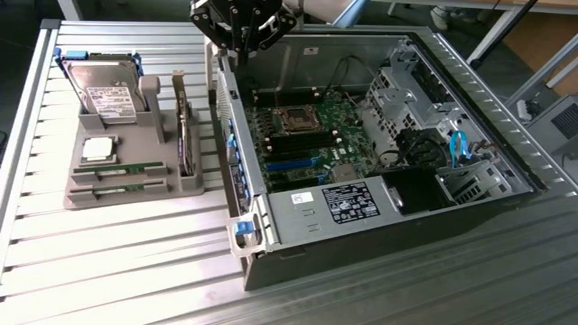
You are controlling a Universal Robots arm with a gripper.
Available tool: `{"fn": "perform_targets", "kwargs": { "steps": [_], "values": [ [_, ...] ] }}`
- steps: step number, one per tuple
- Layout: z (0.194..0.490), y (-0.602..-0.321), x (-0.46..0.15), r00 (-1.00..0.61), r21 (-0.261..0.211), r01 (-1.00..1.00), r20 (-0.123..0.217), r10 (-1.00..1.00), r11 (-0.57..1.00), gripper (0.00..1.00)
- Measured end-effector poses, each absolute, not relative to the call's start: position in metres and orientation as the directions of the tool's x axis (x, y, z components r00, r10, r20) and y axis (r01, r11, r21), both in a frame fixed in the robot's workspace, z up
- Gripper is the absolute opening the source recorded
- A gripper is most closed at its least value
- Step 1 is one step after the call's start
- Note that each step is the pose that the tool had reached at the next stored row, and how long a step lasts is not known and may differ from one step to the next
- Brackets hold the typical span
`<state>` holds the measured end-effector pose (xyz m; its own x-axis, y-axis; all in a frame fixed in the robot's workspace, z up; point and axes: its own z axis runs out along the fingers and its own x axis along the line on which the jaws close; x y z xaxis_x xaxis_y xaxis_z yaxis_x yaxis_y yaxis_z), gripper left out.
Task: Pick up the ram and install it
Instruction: 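Reach for the ram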
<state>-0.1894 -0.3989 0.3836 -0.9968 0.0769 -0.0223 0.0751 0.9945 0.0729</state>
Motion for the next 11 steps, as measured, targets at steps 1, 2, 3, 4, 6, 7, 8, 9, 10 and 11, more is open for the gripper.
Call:
{"fn": "perform_targets", "kwargs": {
  "steps": [1,2,3,4,6,7,8,9,10,11],
  "values": [
    [0.384,-0.399,-0.191,-0.997,0.073,0.075,-0.022,0.077,0.995,0.09],
    [0.384,-0.399,-0.193,-0.997,0.073,0.075,-0.022,0.077,0.995,0.09],
    [0.384,-0.399,-0.195,-0.997,0.073,0.075,-0.022,0.077,0.995,0.09],
    [0.384,-0.399,-0.2,-0.997,0.073,0.075,-0.022,0.077,0.995,0.09],
    [0.384,-0.399,-0.202,-0.997,0.073,0.075,-0.022,0.077,0.995,0.09],
    [0.384,-0.399,-0.204,-0.997,0.073,0.075,-0.022,0.077,0.995,0.09],
    [0.384,-0.399,-0.206,-0.997,0.073,0.075,-0.022,0.077,0.995,0.09],
    [0.384,-0.399,-0.209,-0.997,0.073,0.075,-0.022,0.077,0.995,0.09],
    [0.384,-0.399,-0.21,-0.997,0.073,0.075,-0.022,0.077,0.995,0.09],
    [0.384,-0.399,-0.213,-0.997,0.073,0.075,-0.022,0.077,0.995,0.09]
  ]
}}
